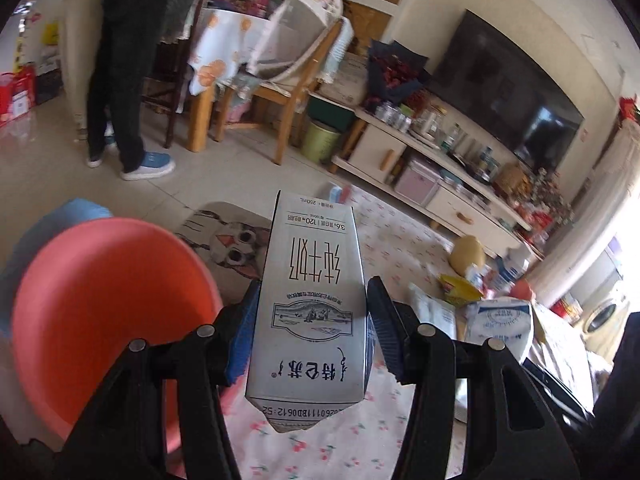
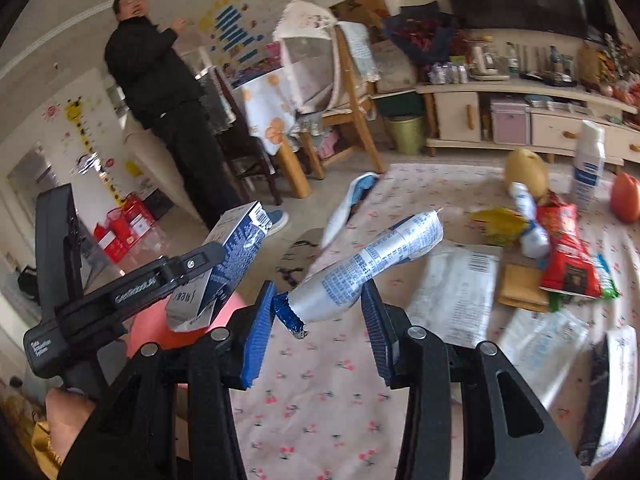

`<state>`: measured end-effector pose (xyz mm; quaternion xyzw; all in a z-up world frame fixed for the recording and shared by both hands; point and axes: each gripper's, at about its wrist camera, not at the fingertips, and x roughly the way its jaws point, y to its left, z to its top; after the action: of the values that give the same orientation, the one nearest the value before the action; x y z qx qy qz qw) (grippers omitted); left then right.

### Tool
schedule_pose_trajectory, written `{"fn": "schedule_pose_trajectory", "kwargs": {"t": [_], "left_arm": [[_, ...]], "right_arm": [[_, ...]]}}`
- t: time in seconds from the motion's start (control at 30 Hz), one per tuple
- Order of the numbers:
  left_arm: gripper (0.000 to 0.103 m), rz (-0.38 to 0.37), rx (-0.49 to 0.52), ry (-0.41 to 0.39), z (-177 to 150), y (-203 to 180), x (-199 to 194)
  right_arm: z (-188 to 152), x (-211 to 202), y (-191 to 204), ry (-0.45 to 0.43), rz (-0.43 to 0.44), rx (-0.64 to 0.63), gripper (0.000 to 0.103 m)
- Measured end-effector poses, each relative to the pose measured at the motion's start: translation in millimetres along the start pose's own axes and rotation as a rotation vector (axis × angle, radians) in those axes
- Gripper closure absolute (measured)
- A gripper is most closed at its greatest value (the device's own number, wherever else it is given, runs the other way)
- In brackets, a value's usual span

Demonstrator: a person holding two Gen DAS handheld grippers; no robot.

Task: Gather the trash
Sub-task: 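Carry carton and tube over the pink bucket and open both grippers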

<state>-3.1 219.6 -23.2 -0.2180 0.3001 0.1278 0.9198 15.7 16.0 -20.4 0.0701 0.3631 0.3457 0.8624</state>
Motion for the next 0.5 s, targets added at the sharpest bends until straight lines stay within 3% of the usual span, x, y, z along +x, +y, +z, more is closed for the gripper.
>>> {"fn": "schedule_pose_trajectory", "kwargs": {"t": [0.23, 0.37, 0.5], "left_arm": [[0.049, 0.305, -0.184, -0.057, 23, 101, -13], [0.049, 0.362, -0.292, -0.025, 26, 146, -12], [0.049, 0.373, -0.325, 0.012, 27, 164, -6]], "right_arm": [[-5, 79, 98, 0.121, 0.164, -0.189, 0.058], [-14, 123, 135, 0.193, 0.207, -0.272, 0.058], [-31, 154, 152, 0.279, 0.225, -0.305, 0.057]]}}
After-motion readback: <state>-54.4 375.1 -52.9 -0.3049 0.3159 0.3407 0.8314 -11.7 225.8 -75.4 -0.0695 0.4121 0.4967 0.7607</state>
